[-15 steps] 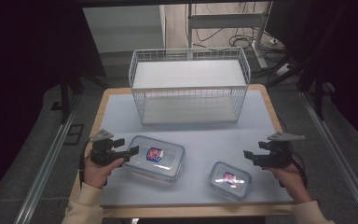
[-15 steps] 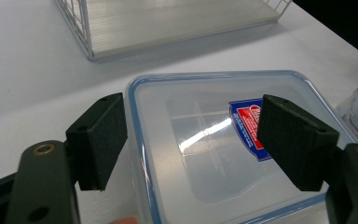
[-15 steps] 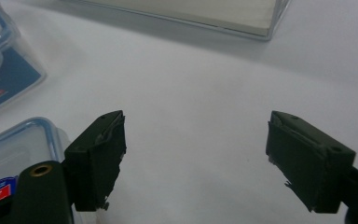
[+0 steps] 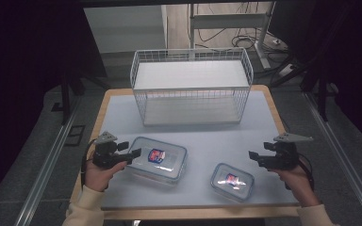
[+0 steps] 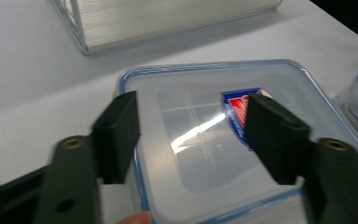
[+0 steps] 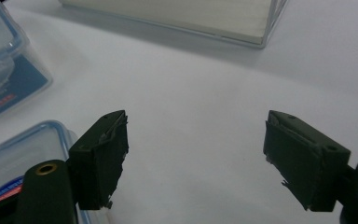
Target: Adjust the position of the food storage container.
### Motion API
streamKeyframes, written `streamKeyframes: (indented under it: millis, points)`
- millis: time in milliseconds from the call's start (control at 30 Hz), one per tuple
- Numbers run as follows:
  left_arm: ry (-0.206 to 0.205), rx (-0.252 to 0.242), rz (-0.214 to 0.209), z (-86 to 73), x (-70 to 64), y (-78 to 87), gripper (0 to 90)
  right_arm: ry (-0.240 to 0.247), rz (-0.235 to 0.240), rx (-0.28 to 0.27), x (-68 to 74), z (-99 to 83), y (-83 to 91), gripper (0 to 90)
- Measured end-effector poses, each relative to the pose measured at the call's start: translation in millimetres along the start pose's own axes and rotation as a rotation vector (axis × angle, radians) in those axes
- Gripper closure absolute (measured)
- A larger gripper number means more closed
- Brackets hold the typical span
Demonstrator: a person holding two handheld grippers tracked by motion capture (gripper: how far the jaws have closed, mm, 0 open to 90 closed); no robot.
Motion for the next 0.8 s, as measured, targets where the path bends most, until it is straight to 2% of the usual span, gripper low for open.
streamKeyframes:
  millis: [33,67,100,133,167,200,233,500,633,800]
  points:
    - [-0.009,0.001,-0.012,1.2,-1.7,1.6,55.8,-0.003,0.0,-0.006,0.1,0.1,1.9,21.5]
    - [-0.017,0.001,-0.023,2.5,-3.4,3.0,55.8,-0.004,-0.004,-0.008,-0.2,-0.1,3.4,21.5]
    - [-0.03,0.001,-0.054,4.9,-5.8,3.6,69.7,-0.007,-0.01,-0.009,-2.0,-1.4,4.0,21.2]
    - [-0.03,0.001,-0.054,4.9,-5.8,3.6,74.9,-0.007,-0.01,-0.009,-2.0,-1.4,4.0,21.2]
    - [-0.034,0.006,-0.076,5.7,-7.1,2.9,80.8,-0.018,-0.012,0.003,-4.8,-4.4,2.1,21.1]
    - [-0.035,0.008,-0.09,5.7,-8.2,2.3,80.8,-0.018,-0.012,0.003,-4.8,-4.4,2.1,21.1]
    - [-0.04,0.015,-0.107,5.3,-9.8,1.6,87.7,-0.023,-0.01,0.012,-7.3,-6.5,-0.2,21.1]
    - [-0.091,0.054,-0.163,-4.4,-35.5,4.2,89.9,-0.023,-0.014,0.027,-7.1,-7.6,-3.8,21.0]
    - [-0.106,0.09,-0.179,-13.3,-46.3,0.6,90.0,-0.013,-0.018,0.034,-4.6,-6.4,-4.1,21.1]
    - [-0.129,0.128,-0.222,-23.8,-61.2,-3.3,90.0,-0.017,-0.017,0.035,-6.3,-6.5,-4.6,21.0]
Point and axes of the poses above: each handheld gripper's, and its own axes: y roughly backward along the jaws, z roughly out of its top, x roughly to its left, the point moved 3 cm from there along -y, roughly forward along the jaws
